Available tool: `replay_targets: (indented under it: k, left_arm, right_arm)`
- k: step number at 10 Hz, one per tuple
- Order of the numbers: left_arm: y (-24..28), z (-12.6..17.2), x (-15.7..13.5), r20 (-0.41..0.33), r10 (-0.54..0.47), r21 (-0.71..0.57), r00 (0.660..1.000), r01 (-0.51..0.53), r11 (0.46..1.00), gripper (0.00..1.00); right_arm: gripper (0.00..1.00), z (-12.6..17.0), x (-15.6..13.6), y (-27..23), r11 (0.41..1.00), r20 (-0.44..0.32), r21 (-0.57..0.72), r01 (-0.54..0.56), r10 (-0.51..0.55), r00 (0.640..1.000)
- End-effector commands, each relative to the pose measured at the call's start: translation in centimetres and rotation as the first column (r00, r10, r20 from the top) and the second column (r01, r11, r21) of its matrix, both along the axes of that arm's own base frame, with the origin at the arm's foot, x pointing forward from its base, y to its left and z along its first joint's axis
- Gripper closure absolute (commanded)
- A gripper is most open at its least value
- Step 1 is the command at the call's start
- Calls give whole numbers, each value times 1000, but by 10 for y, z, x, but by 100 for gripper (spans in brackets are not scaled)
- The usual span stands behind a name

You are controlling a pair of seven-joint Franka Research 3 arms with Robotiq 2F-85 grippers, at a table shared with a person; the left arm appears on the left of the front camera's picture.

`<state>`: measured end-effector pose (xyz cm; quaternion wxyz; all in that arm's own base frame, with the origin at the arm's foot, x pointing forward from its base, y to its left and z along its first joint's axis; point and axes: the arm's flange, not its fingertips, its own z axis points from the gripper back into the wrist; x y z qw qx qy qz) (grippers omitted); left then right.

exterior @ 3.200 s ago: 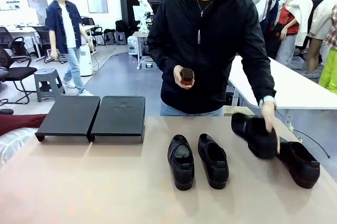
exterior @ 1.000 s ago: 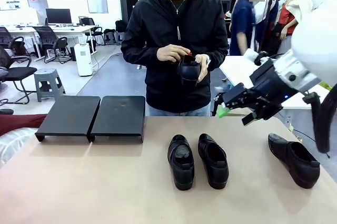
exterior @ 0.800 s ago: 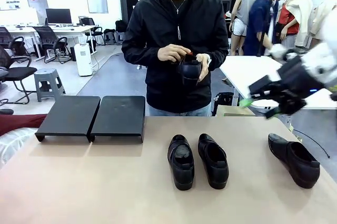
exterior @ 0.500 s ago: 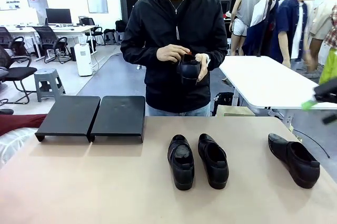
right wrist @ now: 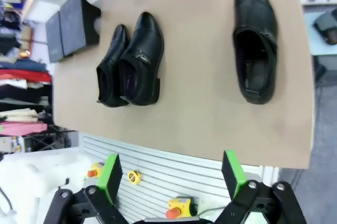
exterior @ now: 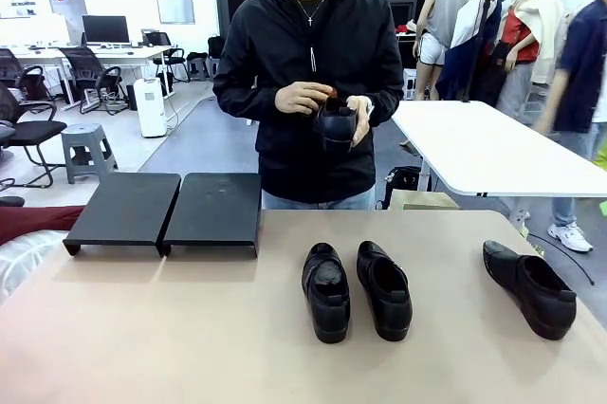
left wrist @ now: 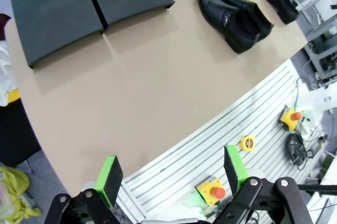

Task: Organize the shoes by placing them on the stand.
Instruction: Pick up one Shoe and place it in the middle of the table.

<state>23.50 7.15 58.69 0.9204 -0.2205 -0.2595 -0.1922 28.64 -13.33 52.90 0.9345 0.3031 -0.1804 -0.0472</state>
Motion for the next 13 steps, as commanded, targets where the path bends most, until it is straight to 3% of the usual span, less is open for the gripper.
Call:
replay_targets:
  k: [1,5,7,8,10,13]
  left_arm:
    - [1,1,0,0,-17,-8,1000,17,1000,0]
    - [1,1,0,0,-17,-8,1000,17,1000,0]
    - [1,1,0,0,-17,-8,1000,17,1000,0]
    - [1,1,0,0,-17,-8,1000,17,1000,0]
    - [1,1,0,0,-17,-8,1000,17,1000,0]
    - [1,1,0,0,-17,-8,1000,17,1000,0]
  right_arm:
    - [0,14,16,48,996,29,-49,-75,77,997]
    - [0,9,61,198,959,39,-96,-268,273,961]
    - [0,3,64,214,954,34,-88,-287,291,956]
    - [0,9,63,195,966,57,-62,-251,254,965]
    - [0,34,29,97,981,101,7,-193,192,976]
    - [0,73,-39,-83,997,65,-23,71,-69,995]
